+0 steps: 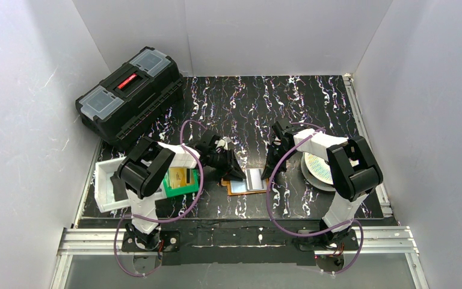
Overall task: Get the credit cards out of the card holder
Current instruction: Remove the credit card from the card holder.
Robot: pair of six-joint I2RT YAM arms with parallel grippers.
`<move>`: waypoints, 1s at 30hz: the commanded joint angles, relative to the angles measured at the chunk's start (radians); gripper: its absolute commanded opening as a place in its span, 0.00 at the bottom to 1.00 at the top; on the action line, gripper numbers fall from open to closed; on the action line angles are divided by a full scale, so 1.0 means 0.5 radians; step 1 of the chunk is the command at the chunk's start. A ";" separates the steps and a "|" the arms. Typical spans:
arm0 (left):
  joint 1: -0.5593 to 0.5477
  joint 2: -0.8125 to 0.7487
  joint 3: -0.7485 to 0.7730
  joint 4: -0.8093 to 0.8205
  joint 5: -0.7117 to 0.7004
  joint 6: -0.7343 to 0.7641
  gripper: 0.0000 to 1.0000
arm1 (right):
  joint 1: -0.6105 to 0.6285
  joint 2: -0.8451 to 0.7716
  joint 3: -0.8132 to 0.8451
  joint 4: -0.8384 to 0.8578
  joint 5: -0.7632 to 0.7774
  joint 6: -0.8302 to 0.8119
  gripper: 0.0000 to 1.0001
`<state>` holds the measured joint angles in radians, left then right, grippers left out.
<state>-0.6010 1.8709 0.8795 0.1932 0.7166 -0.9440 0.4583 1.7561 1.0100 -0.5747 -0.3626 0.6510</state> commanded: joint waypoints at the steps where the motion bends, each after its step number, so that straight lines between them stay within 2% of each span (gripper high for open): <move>1: -0.029 -0.020 -0.025 0.067 0.024 -0.047 0.26 | 0.013 0.175 -0.112 0.065 0.400 -0.095 0.01; 11: -0.115 0.051 0.013 0.107 0.013 -0.093 0.24 | 0.013 0.172 -0.102 0.046 0.417 -0.105 0.01; 16: -0.120 0.071 0.002 0.208 0.047 -0.168 0.18 | 0.016 0.178 -0.101 0.043 0.416 -0.103 0.01; 21: -0.119 0.071 -0.017 0.324 0.075 -0.251 0.17 | 0.018 0.179 -0.099 0.042 0.424 -0.103 0.01; 27: -0.121 0.089 0.027 0.262 0.072 -0.217 0.17 | 0.016 0.184 -0.099 0.042 0.430 -0.105 0.01; 30: -0.126 0.107 0.028 0.302 0.082 -0.253 0.11 | 0.016 0.187 -0.099 0.044 0.429 -0.103 0.01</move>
<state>-0.6556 1.9099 0.8742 0.2920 0.7422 -1.0519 0.4576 1.7611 1.0119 -0.5747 -0.3656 0.6498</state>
